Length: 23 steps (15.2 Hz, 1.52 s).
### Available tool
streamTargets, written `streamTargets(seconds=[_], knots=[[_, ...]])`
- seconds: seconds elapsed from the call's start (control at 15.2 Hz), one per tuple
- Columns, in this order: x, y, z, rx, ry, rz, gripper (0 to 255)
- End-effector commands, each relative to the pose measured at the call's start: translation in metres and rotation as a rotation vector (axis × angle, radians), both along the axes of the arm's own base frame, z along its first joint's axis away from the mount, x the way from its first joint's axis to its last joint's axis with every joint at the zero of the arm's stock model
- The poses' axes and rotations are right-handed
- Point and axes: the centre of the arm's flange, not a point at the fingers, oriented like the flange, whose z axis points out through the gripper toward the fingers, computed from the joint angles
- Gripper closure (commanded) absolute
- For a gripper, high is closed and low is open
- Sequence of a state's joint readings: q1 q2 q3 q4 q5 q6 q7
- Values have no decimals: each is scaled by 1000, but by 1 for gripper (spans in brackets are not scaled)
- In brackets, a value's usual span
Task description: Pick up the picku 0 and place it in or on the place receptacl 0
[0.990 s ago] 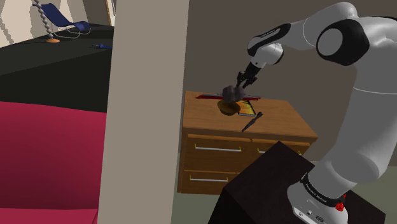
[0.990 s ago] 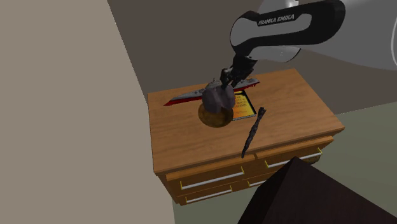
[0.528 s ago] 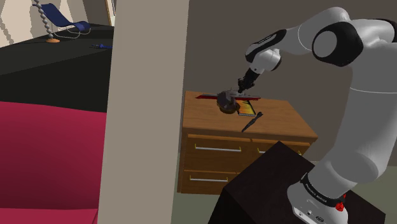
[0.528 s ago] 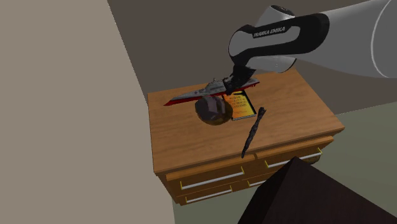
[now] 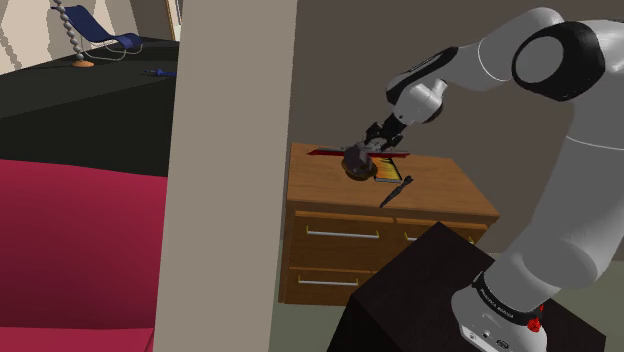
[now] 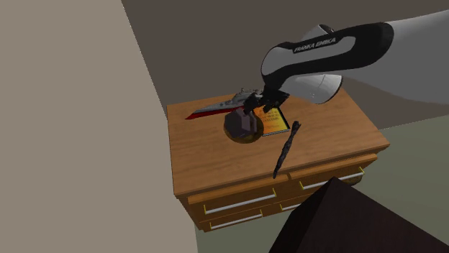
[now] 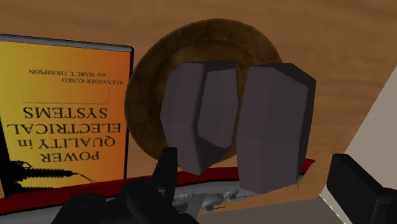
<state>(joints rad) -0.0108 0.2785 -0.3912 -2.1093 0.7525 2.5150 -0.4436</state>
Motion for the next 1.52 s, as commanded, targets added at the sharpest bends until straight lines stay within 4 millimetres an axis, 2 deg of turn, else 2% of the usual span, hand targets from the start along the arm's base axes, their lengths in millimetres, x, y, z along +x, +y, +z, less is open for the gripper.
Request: streamTargets(seconds=[0.0,0.07,0.53,1.06,1.12,1.45], knots=[[-19,24,-1,37,-75,-89,0],[-21,27,-1,40,-82,-97,0],[-3,34,-36,40,-82,-97,0],[-3,34,-36,40,-82,-97,0],[-3,34,-36,40,-82,-97,255],[-3,34,-36,40,-82,-97,255]])
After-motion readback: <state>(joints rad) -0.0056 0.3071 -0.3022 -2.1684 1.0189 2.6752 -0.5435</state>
